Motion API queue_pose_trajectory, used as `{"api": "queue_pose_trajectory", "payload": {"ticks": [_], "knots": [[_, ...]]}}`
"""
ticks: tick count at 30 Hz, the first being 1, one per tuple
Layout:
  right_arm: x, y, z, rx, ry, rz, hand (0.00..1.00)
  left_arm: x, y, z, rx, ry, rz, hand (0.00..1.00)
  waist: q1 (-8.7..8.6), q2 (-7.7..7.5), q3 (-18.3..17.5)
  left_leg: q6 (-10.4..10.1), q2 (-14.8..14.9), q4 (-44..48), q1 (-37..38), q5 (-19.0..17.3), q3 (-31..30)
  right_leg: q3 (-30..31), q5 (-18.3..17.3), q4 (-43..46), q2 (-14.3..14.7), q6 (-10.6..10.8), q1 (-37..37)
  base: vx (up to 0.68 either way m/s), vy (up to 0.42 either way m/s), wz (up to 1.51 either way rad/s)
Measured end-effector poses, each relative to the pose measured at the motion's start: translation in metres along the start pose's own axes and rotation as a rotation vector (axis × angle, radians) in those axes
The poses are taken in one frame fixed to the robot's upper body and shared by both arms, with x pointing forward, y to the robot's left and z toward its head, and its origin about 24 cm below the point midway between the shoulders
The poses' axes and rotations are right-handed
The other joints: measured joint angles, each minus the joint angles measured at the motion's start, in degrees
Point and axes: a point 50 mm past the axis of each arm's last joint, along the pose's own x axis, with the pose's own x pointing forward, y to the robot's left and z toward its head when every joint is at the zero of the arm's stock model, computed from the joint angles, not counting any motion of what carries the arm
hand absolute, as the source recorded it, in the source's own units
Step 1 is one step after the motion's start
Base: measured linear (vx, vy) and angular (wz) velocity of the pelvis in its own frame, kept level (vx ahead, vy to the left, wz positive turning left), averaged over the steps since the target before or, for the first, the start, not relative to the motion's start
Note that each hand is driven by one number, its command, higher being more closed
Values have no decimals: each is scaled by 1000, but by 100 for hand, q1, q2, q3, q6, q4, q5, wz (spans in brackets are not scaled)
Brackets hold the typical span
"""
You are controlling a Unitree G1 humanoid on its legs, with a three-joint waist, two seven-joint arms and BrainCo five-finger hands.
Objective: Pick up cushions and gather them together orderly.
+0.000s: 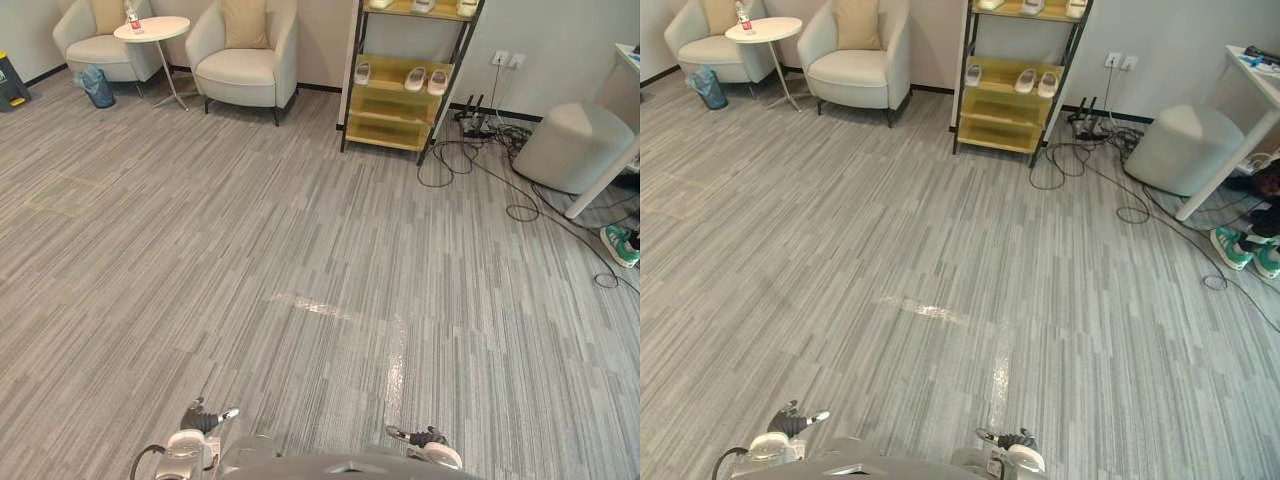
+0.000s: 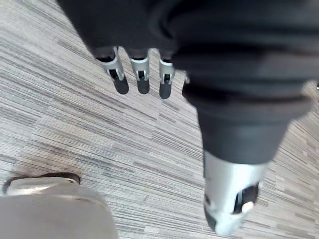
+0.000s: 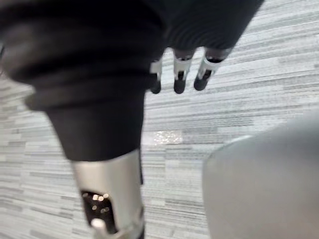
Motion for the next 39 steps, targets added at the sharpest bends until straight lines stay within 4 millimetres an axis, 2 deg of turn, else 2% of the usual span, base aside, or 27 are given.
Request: {"api": "queue_pose_trajectory", "payload": {"ticks": [1,2,5,6,22,24,27,32,35,36,37,39], "knots": [[1,-3,1,-3,-3,-6,0,-1,-2,-5,-7,18,-2,0,0,26,-13,-46,40,-159,11,57,-7,-18,118,-273,50,7,67,102,-63,-7],[1,-5,0,-5,2,-11,0,-2,-3,-10,-7,33,-4,0,2,122,-76,-74,63,-354,81,140,-7,-19,293,-576,121,-12,218,100,-57,-9],[1,-6,-3,-5,9,-15,0,-4,-2,-16,-2,49,-3,0,8,89,-72,-84,65,-652,268,257,-11,-30,506,-1031,163,-17,483,33,-14,-4],[-1,-15,-22,63,85,-44,0,-12,7,-48,73,135,-20,0,127,-60,-271,9,-341,-1415,386,980,-402,-326,1216,-2173,-86,42,927,0,0,0],[-1,-16,-22,71,86,-48,0,-11,6,-45,71,129,-22,0,123,-37,-248,-17,-318,-1425,366,958,-340,-266,1205,-2161,-77,37,855,-1,0,-2],[0,-17,-21,98,87,-55,0,-11,4,-45,65,129,-23,0,102,-9,-200,-15,-292,-1474,326,955,-195,-147,1203,-2111,-67,37,713,-21,8,-35],[1,-18,-17,131,77,-52,0,-11,3,-44,43,132,-21,0,-21,-14,-173,-12,-266,-1619,289,961,33,20,1203,-2041,-70,43,498,-1,14,-31],[0,-12,-14,158,72,-16,0,-9,6,-42,9,131,-12,0,-54,-99,-107,4,-219,-1660,267,844,364,189,1101,-1833,-104,152,338,48,28,-25],[0,-3,-6,170,41,17,0,-7,10,-37,-17,117,-9,0,-54,-194,44,51,-153,-1151,147,399,534,166,668,-1219,-171,235,149,101,37,-5],[-1,-1,-5,172,35,22,0,-7,12,-35,-27,112,-4,0,-55,-252,124,56,-135,-777,87,126,592,140,370,-664,-253,314,7,167,63,-1],[-1,1,-4,166,34,30,0,-6,12,-33,-40,108,1,0,-13,-246,167,79,-124,-507,114,-60,602,56,162,34,-336,377,-192,139,61,-6],[-1,4,2,164,14,43,0,-6,14,-32,-46,108,5,0,6,-257,236,125,-142,-512,273,-129,611,-173,143,1029,-489,396,-552,188,84,-1]]}}
